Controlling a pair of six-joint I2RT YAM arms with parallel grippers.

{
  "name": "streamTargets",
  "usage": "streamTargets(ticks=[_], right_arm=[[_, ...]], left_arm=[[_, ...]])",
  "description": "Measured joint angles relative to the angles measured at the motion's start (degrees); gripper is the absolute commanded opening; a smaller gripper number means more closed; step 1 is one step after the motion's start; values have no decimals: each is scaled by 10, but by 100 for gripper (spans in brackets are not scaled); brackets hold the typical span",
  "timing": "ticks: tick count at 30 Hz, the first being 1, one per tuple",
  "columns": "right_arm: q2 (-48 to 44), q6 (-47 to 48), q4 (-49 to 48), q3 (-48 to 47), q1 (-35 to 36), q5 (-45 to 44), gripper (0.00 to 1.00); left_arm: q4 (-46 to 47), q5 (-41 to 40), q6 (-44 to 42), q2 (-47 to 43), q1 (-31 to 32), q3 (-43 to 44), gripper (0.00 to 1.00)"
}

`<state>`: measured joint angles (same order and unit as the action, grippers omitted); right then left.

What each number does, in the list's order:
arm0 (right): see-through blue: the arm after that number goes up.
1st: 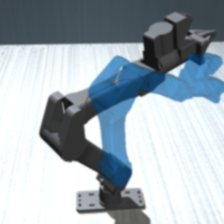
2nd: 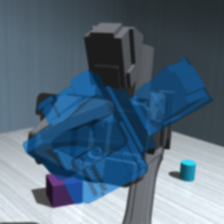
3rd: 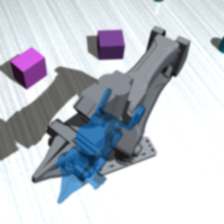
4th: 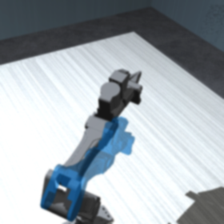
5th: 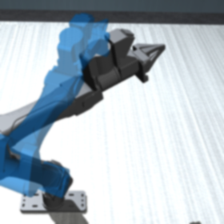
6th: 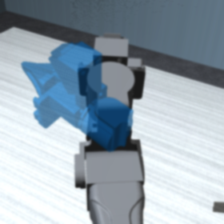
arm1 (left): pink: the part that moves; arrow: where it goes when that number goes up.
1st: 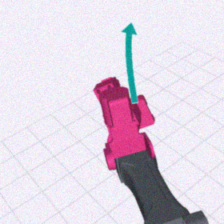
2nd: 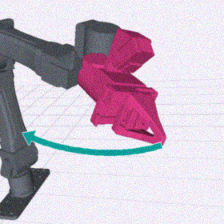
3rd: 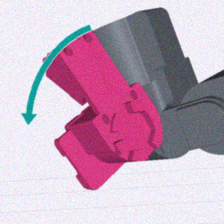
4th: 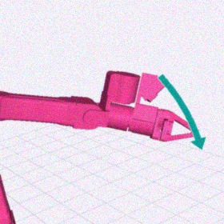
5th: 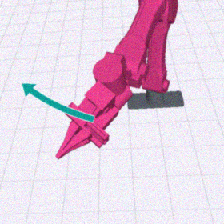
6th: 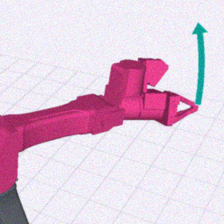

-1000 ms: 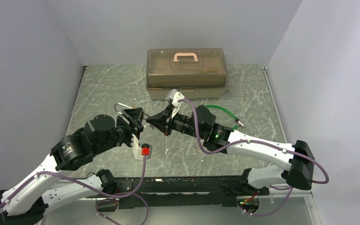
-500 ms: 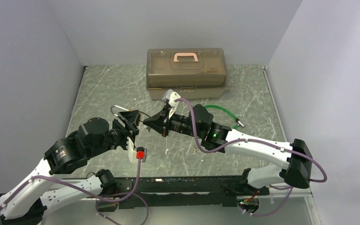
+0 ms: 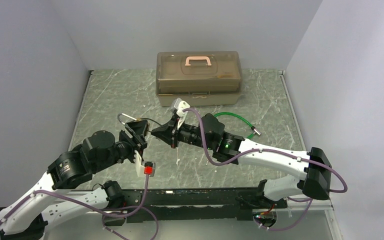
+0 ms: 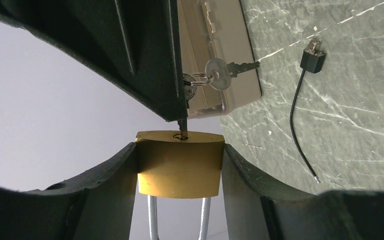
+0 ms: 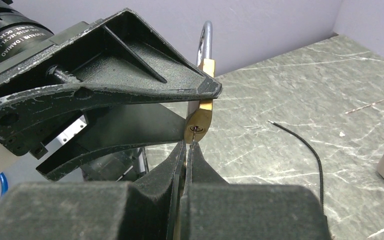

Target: Unlock with the key

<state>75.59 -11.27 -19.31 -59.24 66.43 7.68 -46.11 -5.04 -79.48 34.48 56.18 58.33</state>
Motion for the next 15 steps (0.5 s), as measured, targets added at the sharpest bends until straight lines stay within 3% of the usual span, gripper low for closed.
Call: streamTargets(ticks=[15], right_arm=[[-2, 12, -22, 0, 6, -30, 0]], left_arm=[[57, -41, -31, -22, 26, -27, 0]])
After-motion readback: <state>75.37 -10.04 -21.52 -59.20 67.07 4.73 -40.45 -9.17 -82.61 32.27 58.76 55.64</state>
